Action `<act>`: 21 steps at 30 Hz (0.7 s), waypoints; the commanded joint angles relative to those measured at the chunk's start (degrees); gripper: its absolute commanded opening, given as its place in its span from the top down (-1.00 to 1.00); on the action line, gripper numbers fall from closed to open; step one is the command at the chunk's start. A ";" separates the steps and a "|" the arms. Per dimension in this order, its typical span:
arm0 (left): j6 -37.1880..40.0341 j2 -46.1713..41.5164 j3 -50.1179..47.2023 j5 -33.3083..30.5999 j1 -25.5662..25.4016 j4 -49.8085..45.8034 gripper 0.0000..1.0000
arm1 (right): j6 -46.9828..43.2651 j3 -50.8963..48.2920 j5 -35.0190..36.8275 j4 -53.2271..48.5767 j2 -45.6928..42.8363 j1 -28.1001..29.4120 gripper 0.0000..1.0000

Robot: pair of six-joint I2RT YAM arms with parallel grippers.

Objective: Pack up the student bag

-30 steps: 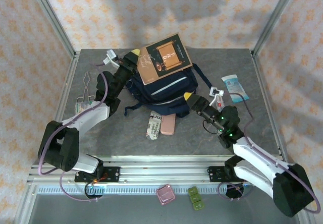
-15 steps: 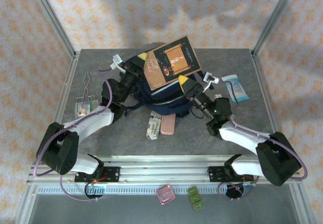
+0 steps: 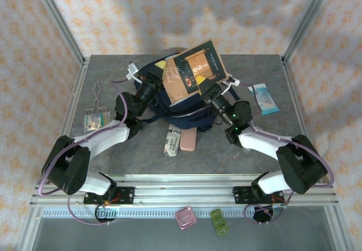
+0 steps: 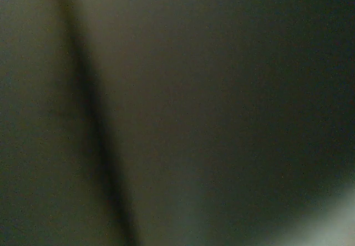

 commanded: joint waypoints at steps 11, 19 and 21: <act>23.82 -4.43 0.02 2.32 0.70 -22.79 -0.11 | -3.80 -9.52 -4.26 -20.95 -20.91 -7.27 1.00; 28.19 1.08 4.43 5.90 1.30 -29.27 -0.25 | -7.47 -13.43 -4.53 -36.73 -34.69 -14.39 1.00; 35.00 4.16 10.38 6.98 1.16 -40.11 -0.29 | -8.05 -13.00 -4.12 -41.36 -36.90 -16.24 1.00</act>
